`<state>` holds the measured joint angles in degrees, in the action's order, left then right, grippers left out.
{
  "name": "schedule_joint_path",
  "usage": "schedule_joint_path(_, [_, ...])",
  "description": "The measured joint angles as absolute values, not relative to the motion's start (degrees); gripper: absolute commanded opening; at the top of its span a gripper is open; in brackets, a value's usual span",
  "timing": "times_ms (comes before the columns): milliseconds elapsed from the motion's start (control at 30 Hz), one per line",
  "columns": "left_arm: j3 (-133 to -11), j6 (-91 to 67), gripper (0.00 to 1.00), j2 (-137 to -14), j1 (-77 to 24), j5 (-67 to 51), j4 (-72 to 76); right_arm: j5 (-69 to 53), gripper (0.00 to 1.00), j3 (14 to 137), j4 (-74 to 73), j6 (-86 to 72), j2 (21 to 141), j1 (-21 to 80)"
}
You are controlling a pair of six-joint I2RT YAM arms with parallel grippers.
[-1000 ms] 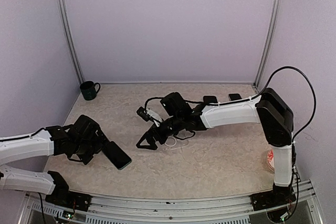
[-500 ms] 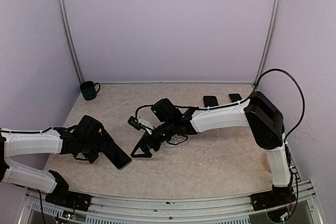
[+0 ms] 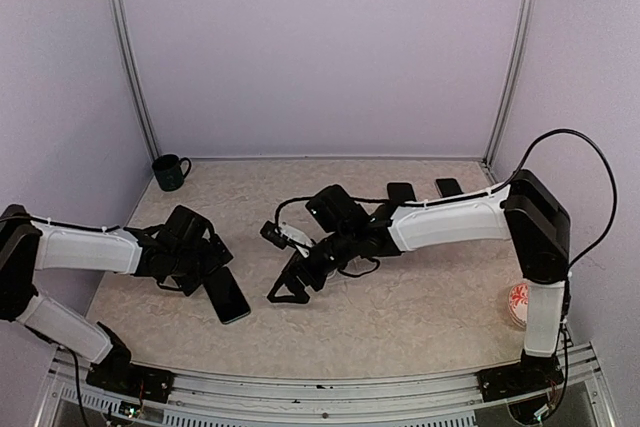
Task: Put the phone into the phone case
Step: Rotate the phone at the center of the board.
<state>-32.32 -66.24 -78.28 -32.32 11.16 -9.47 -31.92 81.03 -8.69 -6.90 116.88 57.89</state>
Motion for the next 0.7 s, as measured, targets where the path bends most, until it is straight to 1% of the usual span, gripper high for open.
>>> schedule_joint_path(133, [-36.3,-63.6,0.99,-83.0,-32.2,9.5,-7.7,-30.0,1.00,76.1,-8.9,-7.0,108.9,56.9])
schedule_joint_path(367, [-42.6,-58.8,0.99,-91.6,-33.3,4.6,-2.6,-26.7,0.99,68.5,-8.6,-7.4,97.0,51.2])
schedule_joint_path(533, [-45.0,-56.0,0.99,-94.7,-37.7,0.7,0.4,-25.0,1.00,63.1,-8.9,-7.8,91.0,47.2])
schedule_joint_path(700, [-45.9,-54.2,0.99,-96.3,-42.2,-3.8,2.4,-24.3,1.00,60.4,-9.6,-8.1,86.3,44.3])
